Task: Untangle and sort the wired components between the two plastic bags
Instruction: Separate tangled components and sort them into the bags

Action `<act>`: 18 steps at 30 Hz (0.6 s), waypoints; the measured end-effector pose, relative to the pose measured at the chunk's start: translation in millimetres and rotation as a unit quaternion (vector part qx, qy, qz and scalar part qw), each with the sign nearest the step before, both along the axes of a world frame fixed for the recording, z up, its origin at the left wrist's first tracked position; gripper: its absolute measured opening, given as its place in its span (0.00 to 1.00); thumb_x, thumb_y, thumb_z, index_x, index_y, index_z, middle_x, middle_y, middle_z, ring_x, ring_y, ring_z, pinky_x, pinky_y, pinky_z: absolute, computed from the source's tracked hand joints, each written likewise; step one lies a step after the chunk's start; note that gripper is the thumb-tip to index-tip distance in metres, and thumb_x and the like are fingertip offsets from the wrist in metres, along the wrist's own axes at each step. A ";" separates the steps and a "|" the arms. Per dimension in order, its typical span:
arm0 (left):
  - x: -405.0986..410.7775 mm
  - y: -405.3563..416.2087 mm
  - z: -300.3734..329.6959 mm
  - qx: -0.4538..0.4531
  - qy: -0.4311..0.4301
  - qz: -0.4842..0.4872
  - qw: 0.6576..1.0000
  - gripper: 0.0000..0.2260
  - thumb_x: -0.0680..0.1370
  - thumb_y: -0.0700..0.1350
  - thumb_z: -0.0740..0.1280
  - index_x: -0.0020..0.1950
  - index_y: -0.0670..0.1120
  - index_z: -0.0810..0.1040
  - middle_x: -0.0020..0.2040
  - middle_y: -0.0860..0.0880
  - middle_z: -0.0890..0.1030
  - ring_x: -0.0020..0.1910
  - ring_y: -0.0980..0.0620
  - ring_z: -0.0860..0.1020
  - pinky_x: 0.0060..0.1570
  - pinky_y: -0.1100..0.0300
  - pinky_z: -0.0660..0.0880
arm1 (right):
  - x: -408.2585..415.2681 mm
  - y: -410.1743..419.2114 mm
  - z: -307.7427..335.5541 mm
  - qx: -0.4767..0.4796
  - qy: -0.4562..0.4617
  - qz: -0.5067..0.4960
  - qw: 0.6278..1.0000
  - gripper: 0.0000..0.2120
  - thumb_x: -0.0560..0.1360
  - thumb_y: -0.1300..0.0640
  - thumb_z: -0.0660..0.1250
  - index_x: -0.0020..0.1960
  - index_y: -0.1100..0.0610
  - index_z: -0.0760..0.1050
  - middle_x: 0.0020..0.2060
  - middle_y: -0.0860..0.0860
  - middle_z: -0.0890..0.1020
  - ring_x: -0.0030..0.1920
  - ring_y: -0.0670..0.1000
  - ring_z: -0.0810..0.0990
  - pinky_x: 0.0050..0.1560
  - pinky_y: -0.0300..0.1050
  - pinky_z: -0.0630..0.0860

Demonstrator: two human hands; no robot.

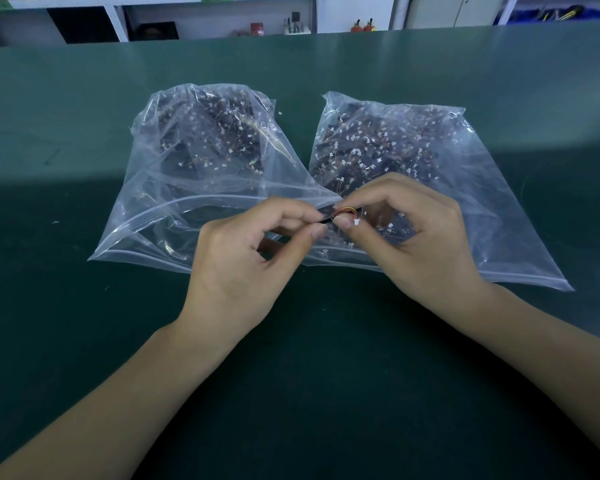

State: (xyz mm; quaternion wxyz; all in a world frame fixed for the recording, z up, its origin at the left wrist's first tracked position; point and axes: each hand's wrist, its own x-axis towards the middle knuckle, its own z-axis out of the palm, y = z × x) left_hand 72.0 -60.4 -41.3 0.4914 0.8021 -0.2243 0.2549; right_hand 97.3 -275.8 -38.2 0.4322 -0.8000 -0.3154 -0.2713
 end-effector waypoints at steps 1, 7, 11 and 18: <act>0.0 0.2 0.8 0.007 -0.003 0.001 1.000 0.03 0.81 0.41 0.75 0.54 0.47 0.86 0.45 0.58 0.86 0.44 0.57 0.86 0.44 0.66 0.79 | 0.1 0.3 0.1 -0.001 -0.002 -0.003 1.000 0.02 0.80 0.60 0.75 0.52 0.59 0.85 0.46 0.50 0.85 0.40 0.52 0.81 0.45 0.39 0.75; 0.1 1.1 1.6 0.038 -0.014 0.007 0.999 0.03 0.81 0.40 0.74 0.51 0.47 0.84 0.44 0.58 0.84 0.46 0.54 0.85 0.38 0.59 0.79 | -0.9 1.4 -1.0 -0.005 0.014 -0.005 1.000 0.04 0.79 0.60 0.76 0.48 0.61 0.84 0.43 0.52 0.84 0.40 0.52 0.79 0.44 0.43 0.76; 0.3 1.4 0.6 0.050 -0.014 0.009 0.999 0.04 0.81 0.39 0.74 0.51 0.48 0.83 0.44 0.56 0.84 0.47 0.52 0.84 0.37 0.56 0.79 | -0.1 0.0 -0.2 -0.009 0.027 0.000 1.000 0.04 0.78 0.61 0.77 0.46 0.61 0.84 0.42 0.53 0.84 0.41 0.55 0.80 0.42 0.48 0.76; 0.6 3.3 0.1 0.070 -0.018 0.015 0.997 0.04 0.81 0.40 0.74 0.52 0.49 0.83 0.45 0.57 0.83 0.47 0.52 0.84 0.38 0.56 0.79 | 0.9 -0.4 -1.5 -0.001 0.045 0.009 0.999 0.04 0.78 0.61 0.77 0.47 0.61 0.85 0.42 0.53 0.84 0.40 0.54 0.80 0.42 0.50 0.76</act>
